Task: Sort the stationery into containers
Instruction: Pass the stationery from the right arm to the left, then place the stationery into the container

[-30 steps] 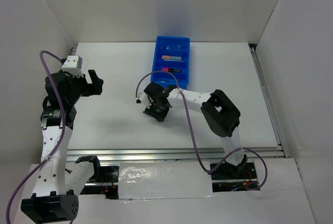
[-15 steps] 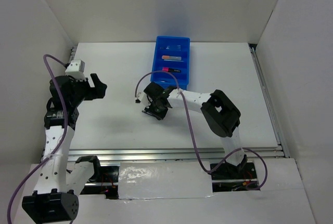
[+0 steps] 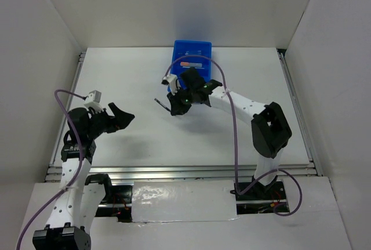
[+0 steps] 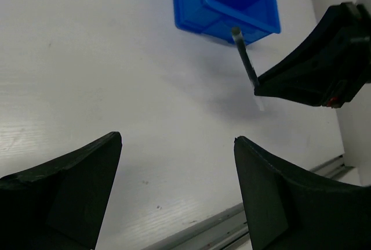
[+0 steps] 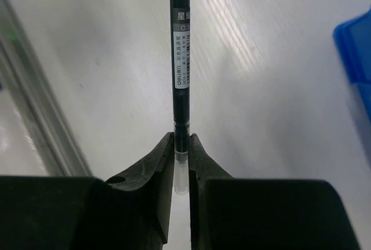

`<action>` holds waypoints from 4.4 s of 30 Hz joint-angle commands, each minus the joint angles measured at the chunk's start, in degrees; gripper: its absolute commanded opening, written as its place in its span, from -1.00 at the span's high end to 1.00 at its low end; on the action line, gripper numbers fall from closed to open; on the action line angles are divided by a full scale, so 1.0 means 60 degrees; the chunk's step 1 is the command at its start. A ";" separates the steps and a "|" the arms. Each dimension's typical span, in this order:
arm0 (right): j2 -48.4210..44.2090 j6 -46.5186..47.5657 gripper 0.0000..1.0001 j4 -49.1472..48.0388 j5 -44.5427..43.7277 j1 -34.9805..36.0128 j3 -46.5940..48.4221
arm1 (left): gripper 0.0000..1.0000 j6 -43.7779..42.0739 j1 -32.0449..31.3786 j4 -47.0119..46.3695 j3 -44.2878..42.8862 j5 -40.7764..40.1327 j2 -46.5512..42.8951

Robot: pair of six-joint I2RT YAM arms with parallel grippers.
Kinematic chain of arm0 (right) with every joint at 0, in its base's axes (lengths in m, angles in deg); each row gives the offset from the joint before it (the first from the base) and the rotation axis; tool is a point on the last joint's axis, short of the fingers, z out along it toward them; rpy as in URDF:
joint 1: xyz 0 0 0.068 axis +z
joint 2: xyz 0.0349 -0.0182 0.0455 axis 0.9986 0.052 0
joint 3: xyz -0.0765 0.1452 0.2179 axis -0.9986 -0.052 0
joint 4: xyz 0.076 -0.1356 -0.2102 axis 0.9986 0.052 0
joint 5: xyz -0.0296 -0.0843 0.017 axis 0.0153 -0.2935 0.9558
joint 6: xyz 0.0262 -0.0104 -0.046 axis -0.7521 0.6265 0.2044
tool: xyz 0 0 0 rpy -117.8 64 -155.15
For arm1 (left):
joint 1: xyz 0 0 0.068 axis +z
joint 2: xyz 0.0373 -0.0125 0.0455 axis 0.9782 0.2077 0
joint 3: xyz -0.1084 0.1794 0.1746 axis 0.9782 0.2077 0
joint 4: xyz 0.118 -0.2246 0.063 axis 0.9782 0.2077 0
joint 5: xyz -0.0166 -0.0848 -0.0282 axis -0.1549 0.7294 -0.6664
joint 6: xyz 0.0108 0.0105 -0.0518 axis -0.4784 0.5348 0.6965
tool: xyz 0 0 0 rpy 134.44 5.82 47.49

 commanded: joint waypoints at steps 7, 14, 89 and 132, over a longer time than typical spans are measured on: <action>-0.1117 -0.3807 1.00 -0.3256 0.2655 -0.0153 0.0766 | -0.82 0.2560 0.0071 -0.3738 -0.0297 0.2288 0.0850; -0.0971 -0.4925 1.00 -0.4107 0.3168 -0.0036 0.1264 | -0.78 0.3425 -0.0002 -0.5129 -0.0810 0.2392 0.1584; -0.5995 -0.3299 -0.30 -0.2130 0.2070 -0.7740 -0.2852 | 0.96 -1.1820 -0.5187 0.1576 -1.4301 0.2934 1.4109; -0.4927 -0.0971 -0.80 0.0197 0.0212 -0.7389 -0.1622 | -0.99 -0.6155 -0.4400 0.2307 -1.4978 0.0664 1.2500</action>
